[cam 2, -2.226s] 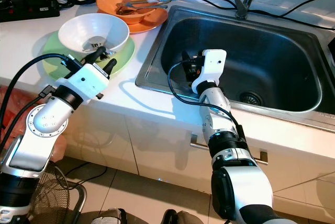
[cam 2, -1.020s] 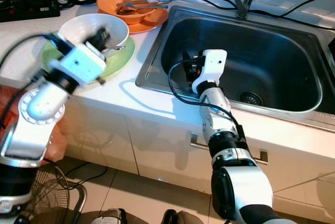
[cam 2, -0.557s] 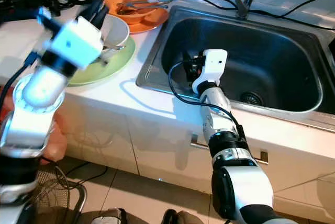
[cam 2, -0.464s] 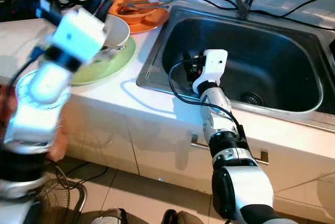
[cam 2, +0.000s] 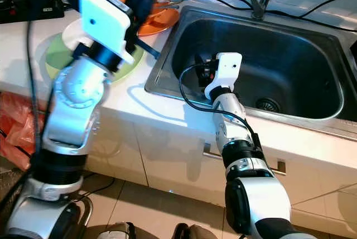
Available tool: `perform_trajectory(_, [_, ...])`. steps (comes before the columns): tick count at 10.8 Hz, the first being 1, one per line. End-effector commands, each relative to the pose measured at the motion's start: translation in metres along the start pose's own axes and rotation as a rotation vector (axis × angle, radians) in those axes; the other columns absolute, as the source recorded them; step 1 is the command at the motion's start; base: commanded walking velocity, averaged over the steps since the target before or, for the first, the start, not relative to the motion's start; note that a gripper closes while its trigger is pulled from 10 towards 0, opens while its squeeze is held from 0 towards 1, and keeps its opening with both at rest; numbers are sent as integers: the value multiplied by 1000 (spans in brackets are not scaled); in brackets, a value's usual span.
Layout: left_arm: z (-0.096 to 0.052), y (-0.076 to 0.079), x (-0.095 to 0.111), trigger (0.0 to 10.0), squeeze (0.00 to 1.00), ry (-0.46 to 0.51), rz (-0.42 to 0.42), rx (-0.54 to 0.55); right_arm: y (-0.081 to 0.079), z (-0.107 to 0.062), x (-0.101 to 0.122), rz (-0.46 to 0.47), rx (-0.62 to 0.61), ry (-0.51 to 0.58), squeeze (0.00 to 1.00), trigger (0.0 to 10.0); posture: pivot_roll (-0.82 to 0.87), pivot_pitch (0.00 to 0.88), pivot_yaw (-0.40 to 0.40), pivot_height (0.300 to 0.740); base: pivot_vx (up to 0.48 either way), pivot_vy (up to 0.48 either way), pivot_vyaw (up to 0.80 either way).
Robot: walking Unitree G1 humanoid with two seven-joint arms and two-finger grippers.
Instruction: Kitchen organization
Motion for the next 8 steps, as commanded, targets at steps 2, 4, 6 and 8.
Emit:
perform_trajectory(2, [8, 6, 5, 0, 0, 36, -76, -21, 1, -11, -26, 28, -19, -96, 0, 10000, 135, 139, -58, 740, 0, 0, 0])
perform_trajectory(4, [9, 7, 1, 2196, 0, 32, -136, -5, 2, -11, -26, 26, -26, -94, 0, 10000, 134, 140, -56, 740, 0, 0, 0])
perform_trajectory(6, [10, -1, -5, 10000, 0, 16, -245, 37, 3, -12, -25, -1, -28, -91, 0, 10000, 127, 132, -51, 740, 0, 0, 0])
perform_trajectory(8, [9, -8, -15, 10000, 0, -21, -421, 51, 10, -12, -22, -76, -56, -79, 910, 10000, 121, 125, -46, 740, 0, 0, 0])
Point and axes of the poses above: a point about 5 cm out from each wrist's last joint towards the gripper, its own z axis pointing out of the wrist towards the gripper, its own x axis along the axis of the wrist's last joint, y = z × x, the point moved 3 cm from there along z, pointing out of the wrist towards the gripper, and after that the axes turned 1 degree about -z, right-handed, at the moved point
